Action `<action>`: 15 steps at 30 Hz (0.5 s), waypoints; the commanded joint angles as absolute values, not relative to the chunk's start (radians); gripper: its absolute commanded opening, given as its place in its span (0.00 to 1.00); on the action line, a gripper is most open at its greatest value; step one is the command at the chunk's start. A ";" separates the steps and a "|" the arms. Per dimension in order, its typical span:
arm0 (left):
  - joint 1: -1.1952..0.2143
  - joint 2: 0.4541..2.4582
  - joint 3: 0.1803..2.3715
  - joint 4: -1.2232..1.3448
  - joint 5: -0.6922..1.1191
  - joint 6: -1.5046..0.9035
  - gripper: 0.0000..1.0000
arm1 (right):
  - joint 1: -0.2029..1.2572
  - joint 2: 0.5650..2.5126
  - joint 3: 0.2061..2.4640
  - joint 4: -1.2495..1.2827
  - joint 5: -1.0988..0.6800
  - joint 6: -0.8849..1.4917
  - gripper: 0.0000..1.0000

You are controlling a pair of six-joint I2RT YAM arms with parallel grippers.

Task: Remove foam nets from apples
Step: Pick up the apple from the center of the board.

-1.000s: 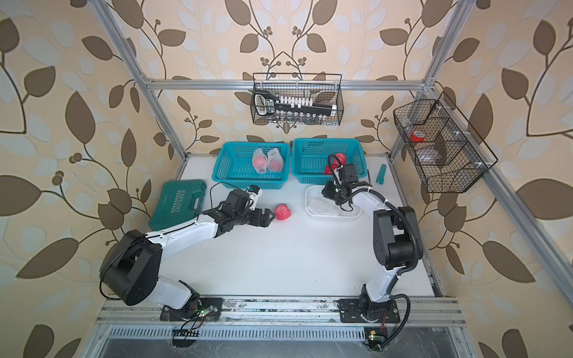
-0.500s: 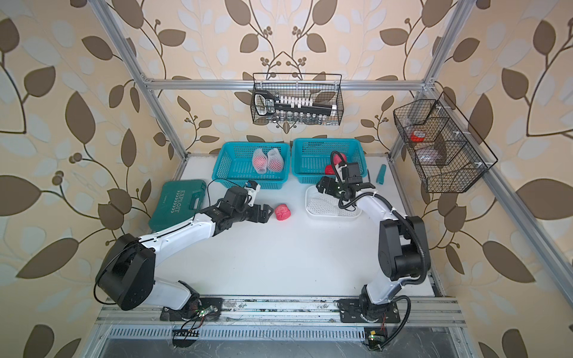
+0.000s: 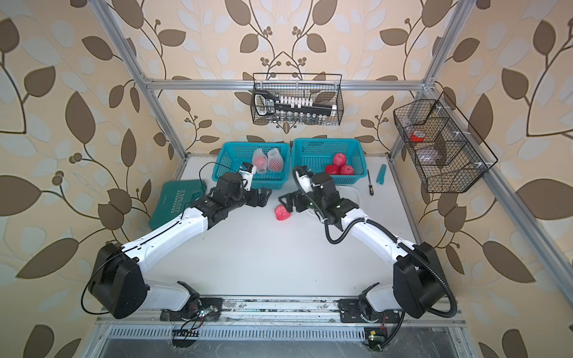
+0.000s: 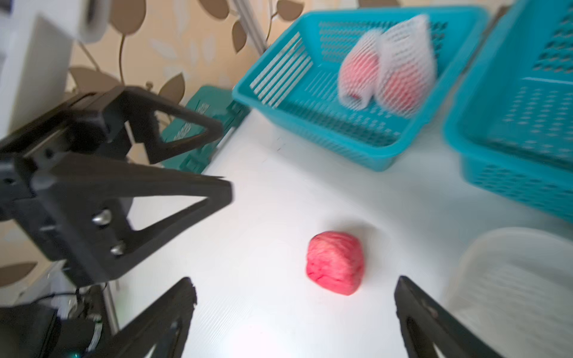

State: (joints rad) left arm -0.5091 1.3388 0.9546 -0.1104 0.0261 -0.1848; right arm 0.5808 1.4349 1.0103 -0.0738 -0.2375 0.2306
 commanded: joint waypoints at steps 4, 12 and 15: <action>-0.505 1.149 0.763 -0.188 0.023 -0.251 0.99 | 0.654 1.606 1.027 -0.145 -0.030 0.184 1.00; -0.518 1.149 0.646 -0.135 0.037 -0.304 0.99 | 0.675 1.826 1.146 -0.149 -0.010 0.220 1.00; -0.518 1.165 0.644 -0.115 0.023 -0.299 0.99 | 0.676 1.876 1.181 -0.166 0.018 0.222 1.00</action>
